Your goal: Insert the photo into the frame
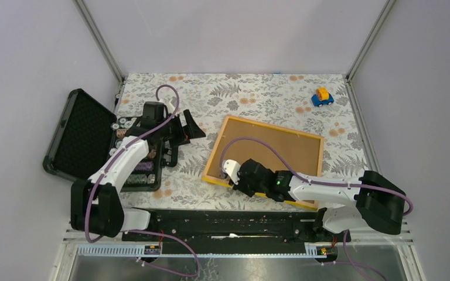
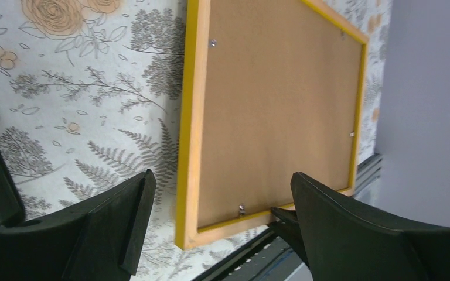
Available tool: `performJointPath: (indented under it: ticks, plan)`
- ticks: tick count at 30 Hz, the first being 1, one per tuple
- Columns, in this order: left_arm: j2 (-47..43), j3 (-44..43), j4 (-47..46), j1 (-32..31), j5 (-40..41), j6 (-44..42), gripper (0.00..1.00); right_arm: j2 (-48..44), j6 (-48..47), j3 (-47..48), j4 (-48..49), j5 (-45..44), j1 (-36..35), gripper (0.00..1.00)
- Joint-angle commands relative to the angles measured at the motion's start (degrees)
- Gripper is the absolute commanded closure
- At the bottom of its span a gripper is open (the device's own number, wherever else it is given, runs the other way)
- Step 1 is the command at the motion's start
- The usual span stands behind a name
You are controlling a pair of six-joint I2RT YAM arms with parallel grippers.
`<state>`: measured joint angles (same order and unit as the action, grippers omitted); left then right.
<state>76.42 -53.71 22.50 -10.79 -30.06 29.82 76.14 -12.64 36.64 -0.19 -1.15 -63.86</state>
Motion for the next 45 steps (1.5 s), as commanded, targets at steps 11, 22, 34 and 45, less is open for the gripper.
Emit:
performJointPath:
  ticks: [11,22,34,45]
  plan:
    - [-20.09,14.56,-0.95,0.24,0.49,30.1,0.08,5.21,11.28,11.74,6.73,-13.96,0.67,1.0]
    - [-21.98,31.24,-31.18,-8.83,0.6,45.4,0.05,6.49,11.94,16.01,8.43,-18.42,0.66,1.0]
    - [-7.5,34.53,-54.51,-14.16,6.81,49.62,0.29,6.72,16.2,16.67,9.24,-20.29,0.66,1.0]
    - [-4.7,34.07,-55.52,-14.64,9.85,50.57,0.47,7.44,18.62,17.13,9.15,-19.66,0.66,1.0]
